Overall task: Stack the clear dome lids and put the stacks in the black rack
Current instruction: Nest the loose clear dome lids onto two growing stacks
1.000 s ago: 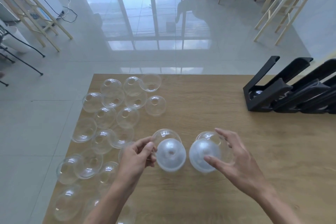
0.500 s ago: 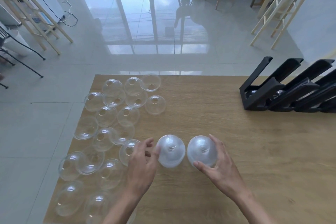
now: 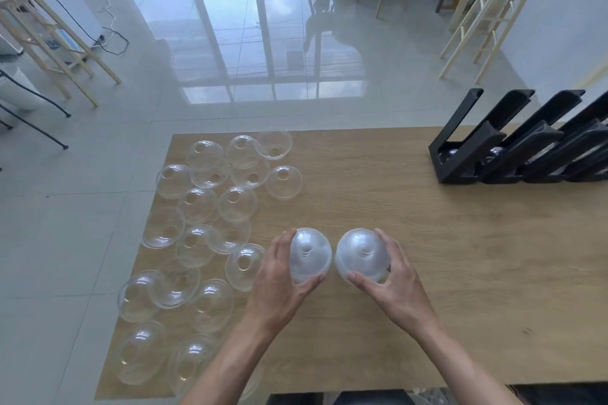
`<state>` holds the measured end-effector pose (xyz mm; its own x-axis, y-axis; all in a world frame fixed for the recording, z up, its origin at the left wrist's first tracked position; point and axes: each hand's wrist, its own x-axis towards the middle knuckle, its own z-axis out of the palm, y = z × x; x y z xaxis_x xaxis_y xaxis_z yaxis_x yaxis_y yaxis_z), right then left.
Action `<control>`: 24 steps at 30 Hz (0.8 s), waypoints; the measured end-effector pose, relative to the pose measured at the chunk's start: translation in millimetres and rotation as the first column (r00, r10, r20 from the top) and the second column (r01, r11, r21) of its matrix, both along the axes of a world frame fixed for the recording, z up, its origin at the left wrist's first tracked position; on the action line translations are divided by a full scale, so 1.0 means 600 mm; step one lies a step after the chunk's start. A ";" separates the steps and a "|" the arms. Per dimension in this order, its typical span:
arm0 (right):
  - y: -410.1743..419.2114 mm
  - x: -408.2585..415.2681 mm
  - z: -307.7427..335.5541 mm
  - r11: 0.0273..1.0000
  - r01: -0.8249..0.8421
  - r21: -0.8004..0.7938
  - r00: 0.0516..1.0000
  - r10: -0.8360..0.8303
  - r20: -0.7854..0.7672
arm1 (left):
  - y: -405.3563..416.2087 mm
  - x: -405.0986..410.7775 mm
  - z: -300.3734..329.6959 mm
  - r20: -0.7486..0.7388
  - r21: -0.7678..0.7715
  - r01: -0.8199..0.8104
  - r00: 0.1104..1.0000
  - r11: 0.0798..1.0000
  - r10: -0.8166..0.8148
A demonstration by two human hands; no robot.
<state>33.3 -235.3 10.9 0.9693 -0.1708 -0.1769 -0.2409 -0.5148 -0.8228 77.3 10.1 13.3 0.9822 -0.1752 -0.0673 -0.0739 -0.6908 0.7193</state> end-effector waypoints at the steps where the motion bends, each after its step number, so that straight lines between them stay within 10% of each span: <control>1: 0.006 0.003 0.000 1.000 -0.003 -0.002 1.000 0.003 0.001 | 0.007 0.002 -0.001 0.008 -0.001 -0.003 1.000 1.000 0.003; 9: 0.037 0.023 0.011 0.997 -0.022 -0.076 0.999 0.024 0.033 | 0.040 0.019 0.019 0.079 0.267 0.017 0.996 0.964 -0.039; 24: 0.026 -0.043 0.078 0.939 -0.153 -0.309 0.966 0.208 0.152 | 0.150 -0.103 0.063 0.126 0.293 -0.114 0.989 0.949 0.080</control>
<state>7.6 -219.8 57.9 0.9994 -0.0078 0.0341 0.0162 -0.7600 -0.6497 15.4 100.2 50.9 0.9977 -0.0674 0.0089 -0.0637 -0.8802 0.4704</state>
